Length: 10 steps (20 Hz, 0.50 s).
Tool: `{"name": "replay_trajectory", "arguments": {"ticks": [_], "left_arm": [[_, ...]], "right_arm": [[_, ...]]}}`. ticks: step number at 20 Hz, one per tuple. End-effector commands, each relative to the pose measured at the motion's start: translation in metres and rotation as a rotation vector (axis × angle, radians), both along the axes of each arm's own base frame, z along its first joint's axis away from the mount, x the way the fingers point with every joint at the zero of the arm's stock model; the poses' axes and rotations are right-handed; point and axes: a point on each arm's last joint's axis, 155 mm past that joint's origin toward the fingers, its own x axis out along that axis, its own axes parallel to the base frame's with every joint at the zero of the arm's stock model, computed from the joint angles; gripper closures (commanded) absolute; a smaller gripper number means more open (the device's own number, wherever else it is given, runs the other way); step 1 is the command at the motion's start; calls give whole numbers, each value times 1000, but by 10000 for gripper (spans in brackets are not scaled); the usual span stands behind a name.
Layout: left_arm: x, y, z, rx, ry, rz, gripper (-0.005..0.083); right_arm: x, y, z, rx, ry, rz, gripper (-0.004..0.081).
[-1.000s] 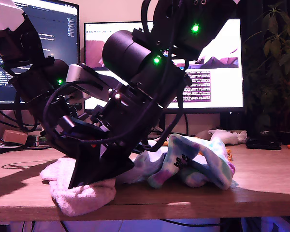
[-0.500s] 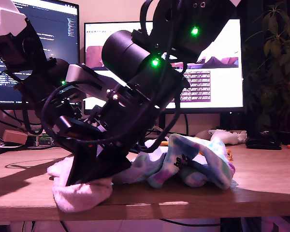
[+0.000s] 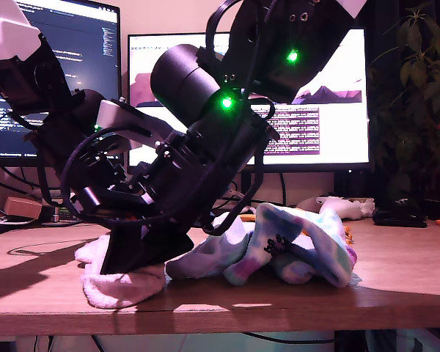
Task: Pair up the socks based on colour and pattern, by placing them on top of one another
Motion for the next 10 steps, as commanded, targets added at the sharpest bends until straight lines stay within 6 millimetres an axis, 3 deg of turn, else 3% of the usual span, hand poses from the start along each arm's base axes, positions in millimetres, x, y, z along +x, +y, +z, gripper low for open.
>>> {"name": "replay_trajectory", "arguments": {"ticks": [1, 10], "left_arm": [[-10, 13, -34, 37, 76, 27, 797], [-17, 8, 18, -1, 23, -2, 797]], "right_arm": [[-12, -2, -16, -32, 28, 22, 780], [-8, 4, 43, 63, -45, 17, 781]]}}
